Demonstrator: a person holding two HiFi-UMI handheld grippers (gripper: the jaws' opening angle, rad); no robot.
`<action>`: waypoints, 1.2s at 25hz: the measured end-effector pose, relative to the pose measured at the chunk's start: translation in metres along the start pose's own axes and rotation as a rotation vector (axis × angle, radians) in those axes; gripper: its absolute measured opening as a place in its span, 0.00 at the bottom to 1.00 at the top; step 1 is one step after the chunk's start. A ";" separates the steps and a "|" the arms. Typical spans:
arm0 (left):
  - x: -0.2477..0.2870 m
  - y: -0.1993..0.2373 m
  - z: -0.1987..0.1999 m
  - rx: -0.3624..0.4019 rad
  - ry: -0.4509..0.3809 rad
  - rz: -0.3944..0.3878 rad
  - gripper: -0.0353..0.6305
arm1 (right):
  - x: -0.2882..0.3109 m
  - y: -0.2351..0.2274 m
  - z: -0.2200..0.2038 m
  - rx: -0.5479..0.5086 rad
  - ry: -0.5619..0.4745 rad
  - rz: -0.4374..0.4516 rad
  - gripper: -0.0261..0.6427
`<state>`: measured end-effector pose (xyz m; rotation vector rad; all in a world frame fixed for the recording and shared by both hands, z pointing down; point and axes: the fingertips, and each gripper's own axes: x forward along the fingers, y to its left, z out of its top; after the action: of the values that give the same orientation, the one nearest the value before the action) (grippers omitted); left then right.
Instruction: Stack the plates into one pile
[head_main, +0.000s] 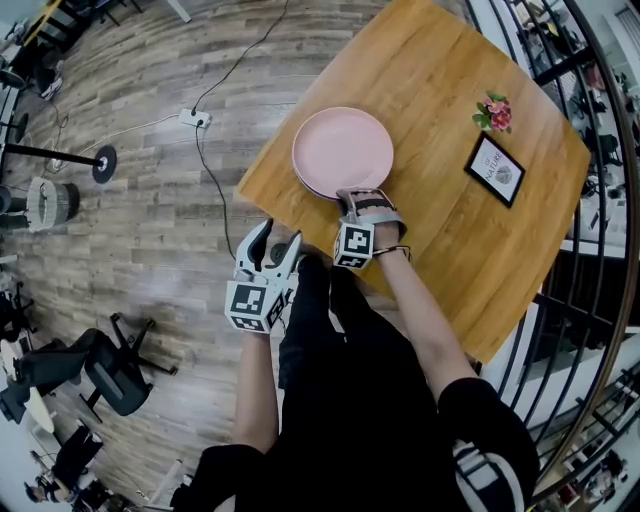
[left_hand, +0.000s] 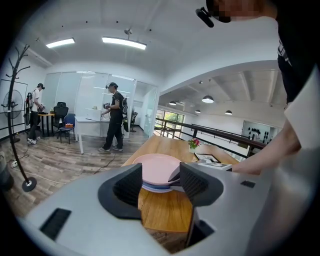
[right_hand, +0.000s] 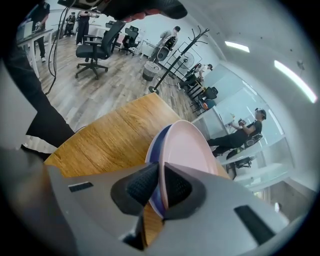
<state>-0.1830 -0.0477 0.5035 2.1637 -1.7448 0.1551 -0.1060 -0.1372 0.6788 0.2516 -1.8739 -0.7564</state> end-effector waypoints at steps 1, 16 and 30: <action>-0.001 0.000 0.000 0.000 -0.001 0.000 0.43 | 0.000 0.001 0.001 0.011 -0.003 0.011 0.10; 0.003 -0.001 0.011 0.033 -0.021 -0.022 0.43 | -0.034 0.005 -0.009 0.291 -0.069 0.065 0.16; 0.000 -0.007 0.015 0.062 -0.027 -0.035 0.35 | -0.095 -0.030 -0.036 0.677 -0.214 -0.025 0.05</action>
<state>-0.1787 -0.0520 0.4879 2.2487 -1.7371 0.1745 -0.0389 -0.1270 0.5979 0.6386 -2.2897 -0.1398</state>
